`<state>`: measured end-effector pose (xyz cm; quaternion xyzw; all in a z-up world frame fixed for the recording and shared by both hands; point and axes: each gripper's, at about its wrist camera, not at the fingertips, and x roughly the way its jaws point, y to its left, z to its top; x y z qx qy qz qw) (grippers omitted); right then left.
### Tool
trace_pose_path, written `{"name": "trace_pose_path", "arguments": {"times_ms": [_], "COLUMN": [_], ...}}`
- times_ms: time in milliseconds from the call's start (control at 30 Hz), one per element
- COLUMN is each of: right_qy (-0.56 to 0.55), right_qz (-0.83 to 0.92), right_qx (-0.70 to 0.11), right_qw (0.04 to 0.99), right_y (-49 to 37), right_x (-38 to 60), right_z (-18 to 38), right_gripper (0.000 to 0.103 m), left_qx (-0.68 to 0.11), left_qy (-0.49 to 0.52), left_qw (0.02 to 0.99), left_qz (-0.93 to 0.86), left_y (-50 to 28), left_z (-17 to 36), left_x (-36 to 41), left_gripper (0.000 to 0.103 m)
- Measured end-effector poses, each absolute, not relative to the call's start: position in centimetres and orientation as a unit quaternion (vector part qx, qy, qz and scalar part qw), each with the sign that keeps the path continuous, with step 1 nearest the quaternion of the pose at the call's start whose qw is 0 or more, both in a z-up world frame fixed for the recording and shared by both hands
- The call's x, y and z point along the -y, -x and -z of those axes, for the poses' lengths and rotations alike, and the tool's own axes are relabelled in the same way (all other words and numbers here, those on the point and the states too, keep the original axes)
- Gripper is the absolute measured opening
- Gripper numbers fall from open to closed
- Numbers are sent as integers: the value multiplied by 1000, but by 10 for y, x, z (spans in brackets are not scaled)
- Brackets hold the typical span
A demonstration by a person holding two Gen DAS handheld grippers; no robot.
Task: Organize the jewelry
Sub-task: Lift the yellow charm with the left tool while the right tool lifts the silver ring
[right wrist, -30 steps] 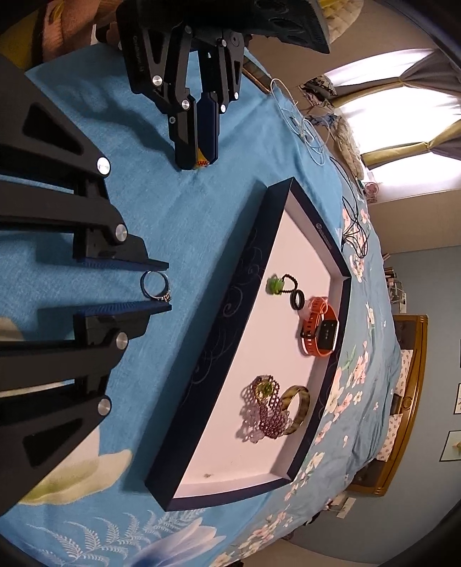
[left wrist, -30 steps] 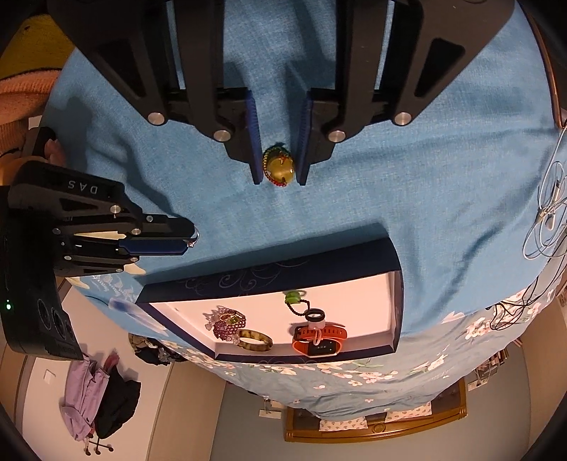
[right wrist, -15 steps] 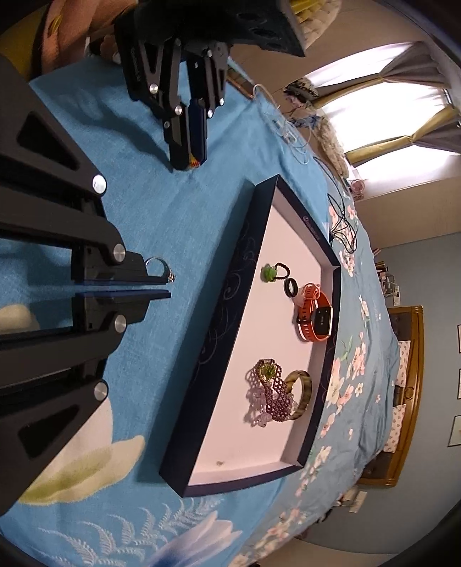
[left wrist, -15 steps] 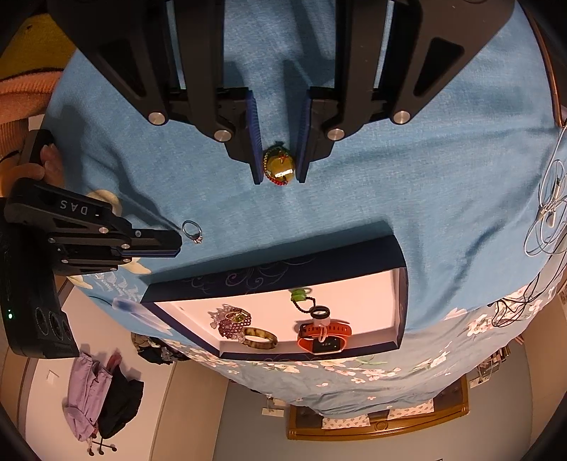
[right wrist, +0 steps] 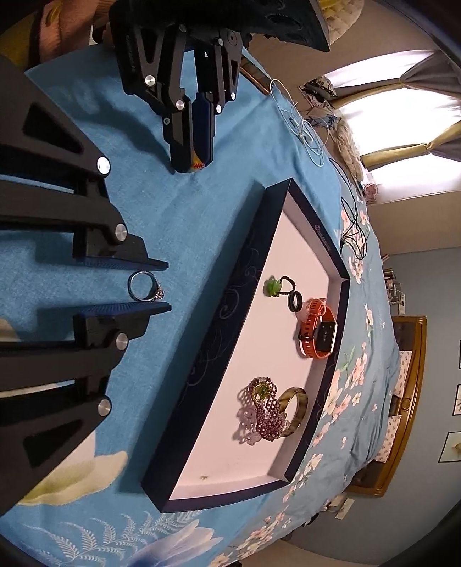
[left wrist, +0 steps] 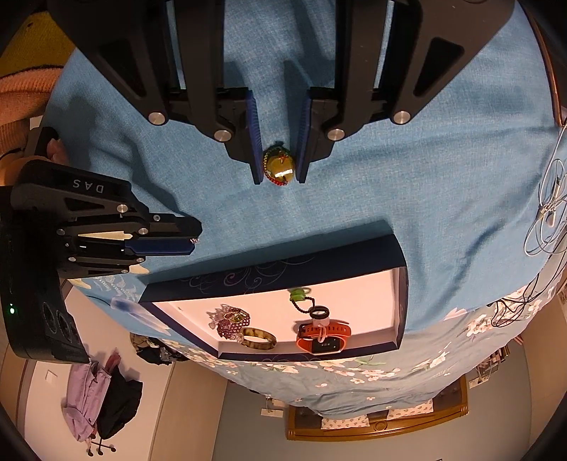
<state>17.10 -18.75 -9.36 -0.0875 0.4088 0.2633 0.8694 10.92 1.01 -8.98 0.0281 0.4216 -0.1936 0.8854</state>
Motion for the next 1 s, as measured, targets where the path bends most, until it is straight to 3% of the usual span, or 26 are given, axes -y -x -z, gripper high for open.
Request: {"name": "trace_pose_path", "arguments": {"times_ms": [1000], "right_qy": [32], "right_qz": [-246], "right_qx": [-336], "right_qw": [909], "right_y": [-165], "right_x": [235], "right_z": [54], "right_gripper": [16], "left_qx": [-363], "left_qy": [-18], "left_qw": [910], "left_qz": [202], "left_y": [-109], "left_z": [52], "left_x": [-2], "left_gripper": [19]}}
